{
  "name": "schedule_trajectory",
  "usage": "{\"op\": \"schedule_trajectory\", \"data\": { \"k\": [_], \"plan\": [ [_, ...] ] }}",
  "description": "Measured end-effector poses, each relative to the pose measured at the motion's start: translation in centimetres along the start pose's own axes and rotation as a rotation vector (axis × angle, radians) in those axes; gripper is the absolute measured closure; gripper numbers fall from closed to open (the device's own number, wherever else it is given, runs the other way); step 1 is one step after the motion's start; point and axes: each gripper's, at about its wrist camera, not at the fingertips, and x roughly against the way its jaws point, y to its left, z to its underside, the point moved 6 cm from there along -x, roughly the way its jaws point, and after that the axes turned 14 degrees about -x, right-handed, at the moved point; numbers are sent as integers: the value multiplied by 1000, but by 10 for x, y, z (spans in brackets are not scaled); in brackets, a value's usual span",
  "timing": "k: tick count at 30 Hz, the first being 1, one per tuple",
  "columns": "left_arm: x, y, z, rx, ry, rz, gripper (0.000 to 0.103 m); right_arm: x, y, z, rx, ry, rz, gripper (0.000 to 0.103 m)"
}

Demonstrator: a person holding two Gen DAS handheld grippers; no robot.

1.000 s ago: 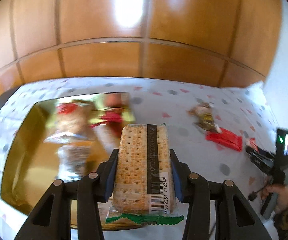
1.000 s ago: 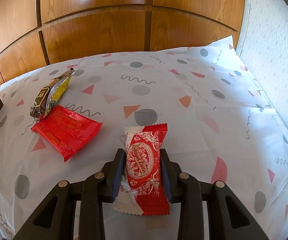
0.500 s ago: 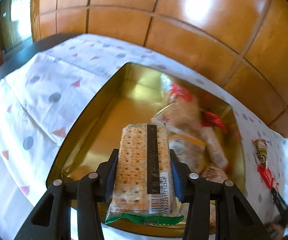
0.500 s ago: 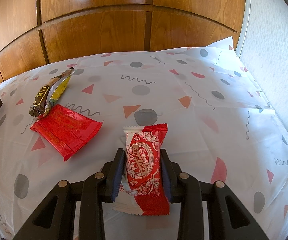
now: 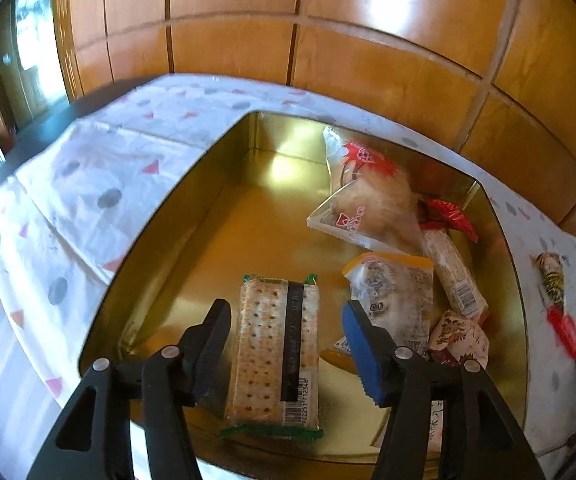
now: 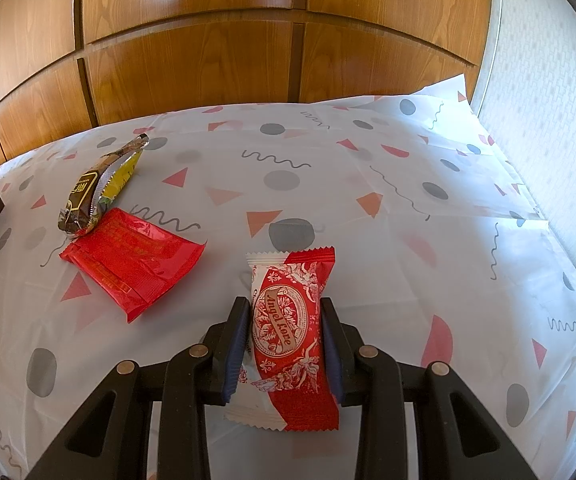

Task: Organize snacks
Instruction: 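Carry the cracker pack over the gold tin and open the left gripper, then carry the red-and-white pack over the gold tin and open the right gripper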

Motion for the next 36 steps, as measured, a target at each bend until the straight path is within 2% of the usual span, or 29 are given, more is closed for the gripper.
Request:
{"op": "schedule_trajectory", "data": {
  "k": [4,11,15,21,26,32,36],
  "plan": [
    [15,-9,1,-44,-68,-52,44,1,0,0,9,-4,11,69],
    [39,-41,1,-139,-150,-45,44,2,3,0,28,-8,32,69],
    [44,-55,3,-170,-153,-10,44,7,6,2,41,-17,57,70],
    [46,-52,7,-171,-151,-12,44,34,5,5,-35,-62,54,71],
    [49,-38,10,-147,-156,-55,43,67,49,3,5,-79,-91,71],
    [50,-16,12,-94,-159,-96,41,109,159,12,182,-51,-366,71],
    [48,-4,14,-73,-156,-106,41,132,229,25,311,-16,-518,71]
  ]
}}
